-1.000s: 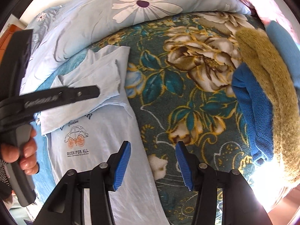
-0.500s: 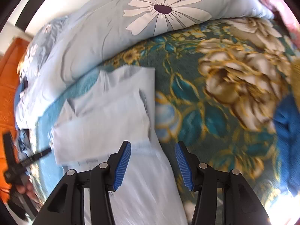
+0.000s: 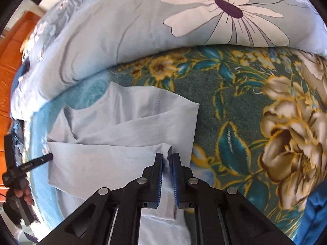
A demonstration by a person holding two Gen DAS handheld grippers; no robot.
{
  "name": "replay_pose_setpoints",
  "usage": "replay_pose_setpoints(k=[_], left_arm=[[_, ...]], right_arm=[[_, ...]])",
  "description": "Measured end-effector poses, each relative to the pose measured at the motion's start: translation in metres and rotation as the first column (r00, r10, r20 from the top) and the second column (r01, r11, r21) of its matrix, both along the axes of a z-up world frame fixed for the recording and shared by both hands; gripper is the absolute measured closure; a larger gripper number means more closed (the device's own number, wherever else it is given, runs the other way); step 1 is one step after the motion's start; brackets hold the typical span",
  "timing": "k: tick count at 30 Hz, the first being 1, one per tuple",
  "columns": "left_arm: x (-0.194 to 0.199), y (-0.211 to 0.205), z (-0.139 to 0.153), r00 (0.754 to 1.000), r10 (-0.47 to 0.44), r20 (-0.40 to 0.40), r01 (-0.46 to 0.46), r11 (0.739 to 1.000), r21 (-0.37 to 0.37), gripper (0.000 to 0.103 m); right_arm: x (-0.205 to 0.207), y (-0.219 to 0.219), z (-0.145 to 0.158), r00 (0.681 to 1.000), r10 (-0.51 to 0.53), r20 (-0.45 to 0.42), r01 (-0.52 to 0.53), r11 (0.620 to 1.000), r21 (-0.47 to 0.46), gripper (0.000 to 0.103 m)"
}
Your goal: Fold clothes
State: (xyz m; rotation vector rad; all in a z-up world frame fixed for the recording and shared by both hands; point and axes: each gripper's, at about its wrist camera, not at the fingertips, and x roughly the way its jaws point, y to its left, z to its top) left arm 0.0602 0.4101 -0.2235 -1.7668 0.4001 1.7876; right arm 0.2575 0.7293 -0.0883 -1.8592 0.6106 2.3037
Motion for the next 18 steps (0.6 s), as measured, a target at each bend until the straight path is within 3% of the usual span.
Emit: replay_pose_setpoints(k=[6,13,16,18], left_arm=[[0.007,0.005,0.005,1.000,-0.003,-0.008,0.003,1.000,-0.002,0.063],[0.036,-0.021,0.058,0.998,0.054,-0.041,-0.051,0.997,0.066,0.062],[0.051,-0.046,0.080,0.992,0.102,-0.073,-0.095,0.991,0.095,0.037],[0.070,-0.071,0.092,0.989,0.117,-0.087,-0.108,0.989,0.105,0.037]], right_arm=[[-0.002,-0.004,-0.008,1.000,0.000,0.031,-0.001,1.000,0.030,0.094],[0.022,-0.022,0.035,0.999,0.009,-0.039,-0.007,0.998,0.066,0.090],[0.039,-0.038,0.055,0.997,0.047,-0.058,-0.042,0.995,0.086,0.088],[0.056,-0.050,0.066,0.995,0.075,-0.067,-0.068,0.994,0.091,0.084]])
